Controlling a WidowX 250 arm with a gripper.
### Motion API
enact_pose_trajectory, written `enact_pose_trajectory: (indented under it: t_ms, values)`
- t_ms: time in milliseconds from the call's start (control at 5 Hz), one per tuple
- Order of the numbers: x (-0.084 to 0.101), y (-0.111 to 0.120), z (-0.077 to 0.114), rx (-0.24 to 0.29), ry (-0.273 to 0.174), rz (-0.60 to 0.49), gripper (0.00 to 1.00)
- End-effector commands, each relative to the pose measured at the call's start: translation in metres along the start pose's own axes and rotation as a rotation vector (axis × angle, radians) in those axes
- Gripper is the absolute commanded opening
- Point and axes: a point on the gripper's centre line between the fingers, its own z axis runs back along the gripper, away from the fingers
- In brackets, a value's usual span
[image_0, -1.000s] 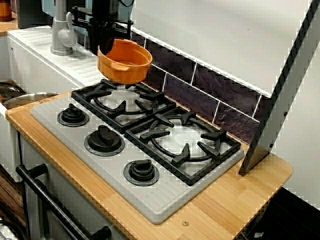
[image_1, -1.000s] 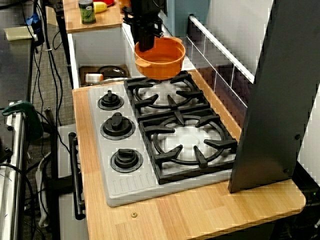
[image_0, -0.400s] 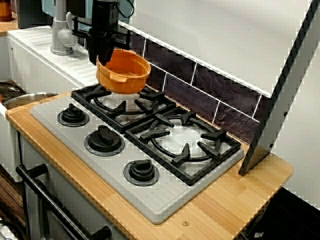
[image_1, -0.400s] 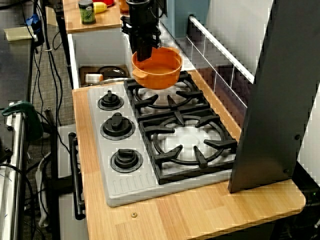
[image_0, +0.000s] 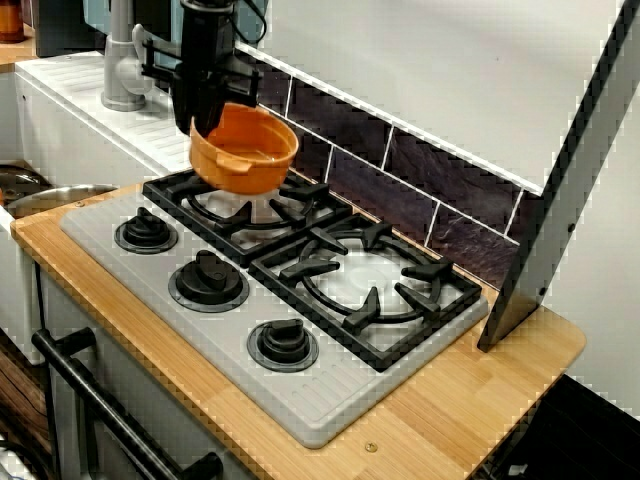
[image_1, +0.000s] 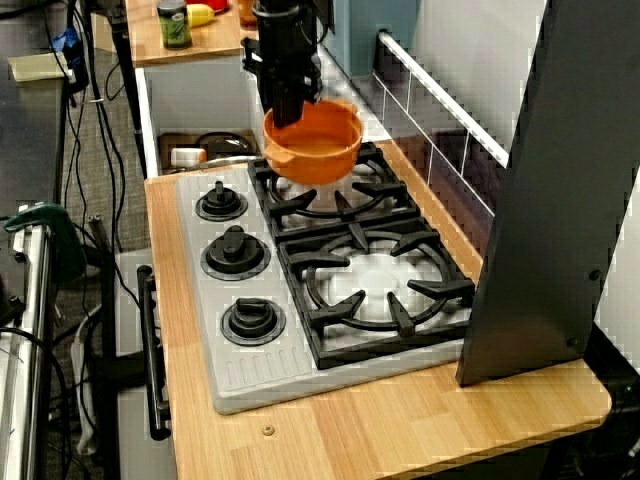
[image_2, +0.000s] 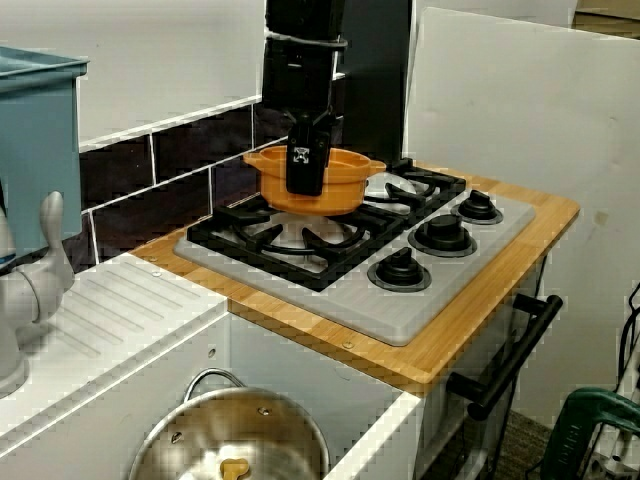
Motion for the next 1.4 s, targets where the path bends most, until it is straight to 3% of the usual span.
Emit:
enact_pose_trajectory:
  t_ms: [0,800,1200]
  values:
    - [-0.003,0.006,0.008,0.016,-0.019,-0.008,1.00]
    - [-0.004,0.007,0.016,0.003,-0.023,-0.016,1.00]
    - [-0.010,0.010,0.048,-0.038,-0.068,-0.038,1.00]
